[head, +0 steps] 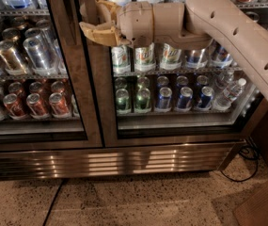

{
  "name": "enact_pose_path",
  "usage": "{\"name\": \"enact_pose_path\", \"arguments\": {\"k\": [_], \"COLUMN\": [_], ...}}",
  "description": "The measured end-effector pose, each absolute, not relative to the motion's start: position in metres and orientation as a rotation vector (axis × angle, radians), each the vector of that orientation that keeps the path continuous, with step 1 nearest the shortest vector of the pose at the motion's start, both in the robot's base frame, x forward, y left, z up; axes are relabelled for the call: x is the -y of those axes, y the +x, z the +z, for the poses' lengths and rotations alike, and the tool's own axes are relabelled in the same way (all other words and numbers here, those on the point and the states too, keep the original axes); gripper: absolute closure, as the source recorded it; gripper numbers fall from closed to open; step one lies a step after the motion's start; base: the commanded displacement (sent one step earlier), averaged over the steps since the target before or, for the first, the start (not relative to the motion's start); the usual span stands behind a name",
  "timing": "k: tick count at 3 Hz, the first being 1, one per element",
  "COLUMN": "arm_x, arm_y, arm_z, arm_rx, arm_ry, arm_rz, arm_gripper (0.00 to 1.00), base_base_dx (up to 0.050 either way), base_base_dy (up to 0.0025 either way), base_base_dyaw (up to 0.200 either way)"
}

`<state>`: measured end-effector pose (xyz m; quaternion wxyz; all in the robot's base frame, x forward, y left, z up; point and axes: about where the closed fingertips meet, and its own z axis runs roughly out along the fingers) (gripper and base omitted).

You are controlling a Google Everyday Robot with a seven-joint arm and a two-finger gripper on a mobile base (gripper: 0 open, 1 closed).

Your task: Open right fridge door

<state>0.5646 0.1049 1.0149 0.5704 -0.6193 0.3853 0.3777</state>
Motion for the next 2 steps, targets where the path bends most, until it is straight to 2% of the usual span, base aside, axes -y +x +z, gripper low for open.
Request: {"name": "enact_pose_path", "arguments": {"k": [2], "arm_x": [-0.105], "arm_y": [0.57], "arm_z": [1.0157], "arm_rx": [-0.904], "arm_ry": [-1.454], "arm_rz": [0.887], "arm_gripper": [1.0], "base_base_dx": [0.0], "base_base_dy": [0.0], "base_base_dyaw": [0.0]}}
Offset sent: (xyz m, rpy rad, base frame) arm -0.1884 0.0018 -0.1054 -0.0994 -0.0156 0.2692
